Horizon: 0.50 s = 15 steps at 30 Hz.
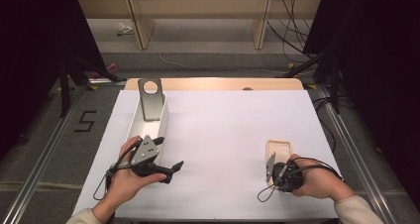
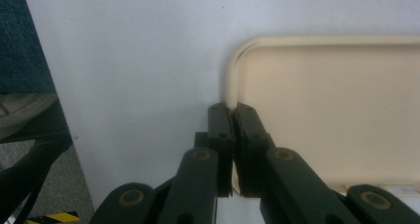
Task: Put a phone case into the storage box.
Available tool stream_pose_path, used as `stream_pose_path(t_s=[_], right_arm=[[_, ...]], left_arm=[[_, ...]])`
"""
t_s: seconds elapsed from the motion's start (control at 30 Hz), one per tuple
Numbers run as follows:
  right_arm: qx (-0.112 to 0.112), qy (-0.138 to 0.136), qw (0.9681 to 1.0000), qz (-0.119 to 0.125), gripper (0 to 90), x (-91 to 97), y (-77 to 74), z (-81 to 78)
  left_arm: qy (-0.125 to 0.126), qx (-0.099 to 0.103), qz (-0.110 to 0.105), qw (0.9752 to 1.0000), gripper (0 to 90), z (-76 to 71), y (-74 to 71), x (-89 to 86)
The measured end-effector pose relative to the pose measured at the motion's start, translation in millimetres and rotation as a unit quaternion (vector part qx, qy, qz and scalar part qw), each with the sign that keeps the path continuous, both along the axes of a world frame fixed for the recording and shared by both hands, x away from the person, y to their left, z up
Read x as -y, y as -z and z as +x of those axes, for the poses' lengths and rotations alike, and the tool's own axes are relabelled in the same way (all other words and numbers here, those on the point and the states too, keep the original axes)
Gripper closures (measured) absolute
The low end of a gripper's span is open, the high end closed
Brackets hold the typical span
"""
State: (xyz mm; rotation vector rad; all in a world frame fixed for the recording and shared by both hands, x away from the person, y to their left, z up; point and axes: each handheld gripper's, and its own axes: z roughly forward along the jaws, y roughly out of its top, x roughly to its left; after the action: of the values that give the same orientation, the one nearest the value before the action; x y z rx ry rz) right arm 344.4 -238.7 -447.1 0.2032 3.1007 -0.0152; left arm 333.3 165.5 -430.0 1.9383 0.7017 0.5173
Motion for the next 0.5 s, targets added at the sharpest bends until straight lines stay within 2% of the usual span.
stream_pose_path(t_s=[0.13, 0.37, 0.5], right_arm=[[0.001, 0.005, 0.9999, 0.010, 87.5, 1.8, -2.7, 1.3], [0.011, 0.020, 0.9984, 0.052, 87.6, 4.4, -12.4, 3.8], [0.013, 0.033, 0.9960, 0.082, 87.6, 5.5, -17.0, 5.0]], left_arm=[[-0.001, -0.001, 0.000, 1.0000, 2.2, 0.4, 0.1, -0.7], [-0.001, -0.001, -0.001, 1.0000, 2.4, 0.6, 0.2, -0.9], [-0.002, 0.000, -0.001, 1.0000, 2.4, 0.8, -0.1, -1.1]])
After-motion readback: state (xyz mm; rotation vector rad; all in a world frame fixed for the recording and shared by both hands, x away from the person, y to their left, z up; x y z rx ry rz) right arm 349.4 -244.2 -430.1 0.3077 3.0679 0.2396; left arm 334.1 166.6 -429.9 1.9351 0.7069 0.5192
